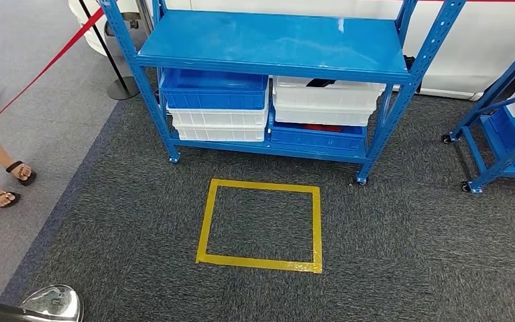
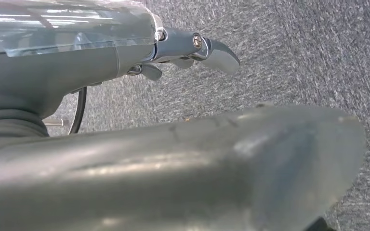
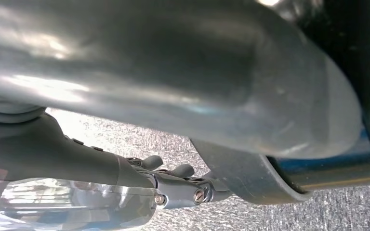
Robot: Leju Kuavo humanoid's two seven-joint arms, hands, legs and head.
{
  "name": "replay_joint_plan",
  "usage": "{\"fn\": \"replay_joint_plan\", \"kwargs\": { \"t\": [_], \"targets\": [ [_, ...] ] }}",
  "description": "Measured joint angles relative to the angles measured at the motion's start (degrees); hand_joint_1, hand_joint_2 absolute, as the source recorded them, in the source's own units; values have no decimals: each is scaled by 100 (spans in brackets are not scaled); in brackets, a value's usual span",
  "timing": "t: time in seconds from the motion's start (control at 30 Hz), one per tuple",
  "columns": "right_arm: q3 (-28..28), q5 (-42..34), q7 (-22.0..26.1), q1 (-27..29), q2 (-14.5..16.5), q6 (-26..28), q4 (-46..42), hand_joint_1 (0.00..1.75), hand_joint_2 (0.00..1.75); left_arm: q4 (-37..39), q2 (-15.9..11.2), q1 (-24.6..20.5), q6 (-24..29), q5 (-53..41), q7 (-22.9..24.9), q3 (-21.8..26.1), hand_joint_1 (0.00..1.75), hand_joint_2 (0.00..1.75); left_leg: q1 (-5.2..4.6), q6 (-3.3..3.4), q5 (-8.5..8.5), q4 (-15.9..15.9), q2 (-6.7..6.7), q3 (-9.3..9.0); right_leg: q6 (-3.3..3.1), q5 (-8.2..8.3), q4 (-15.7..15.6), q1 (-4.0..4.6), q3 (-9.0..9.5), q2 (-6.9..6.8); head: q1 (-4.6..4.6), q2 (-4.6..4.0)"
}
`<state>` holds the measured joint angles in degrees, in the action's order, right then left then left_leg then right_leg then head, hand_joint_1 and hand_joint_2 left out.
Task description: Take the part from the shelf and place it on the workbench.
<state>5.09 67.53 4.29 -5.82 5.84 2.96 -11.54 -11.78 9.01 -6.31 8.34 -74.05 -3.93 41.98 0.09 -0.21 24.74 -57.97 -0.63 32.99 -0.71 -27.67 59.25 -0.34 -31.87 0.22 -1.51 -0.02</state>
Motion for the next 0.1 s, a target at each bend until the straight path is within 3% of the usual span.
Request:
{"fn": "replay_joint_plan", "kwargs": {
  "t": [0.1],
  "targets": [
    [-1, 26, -6, 0, 7, 6, -1, 0, 0, -1, -11, 1, 1, -9, 0, 3, 0, 0, -2, -6, 23, -29, 0, 15, 8, 2, -7, -17, 3, -2, 0, 0]
  ]
}}
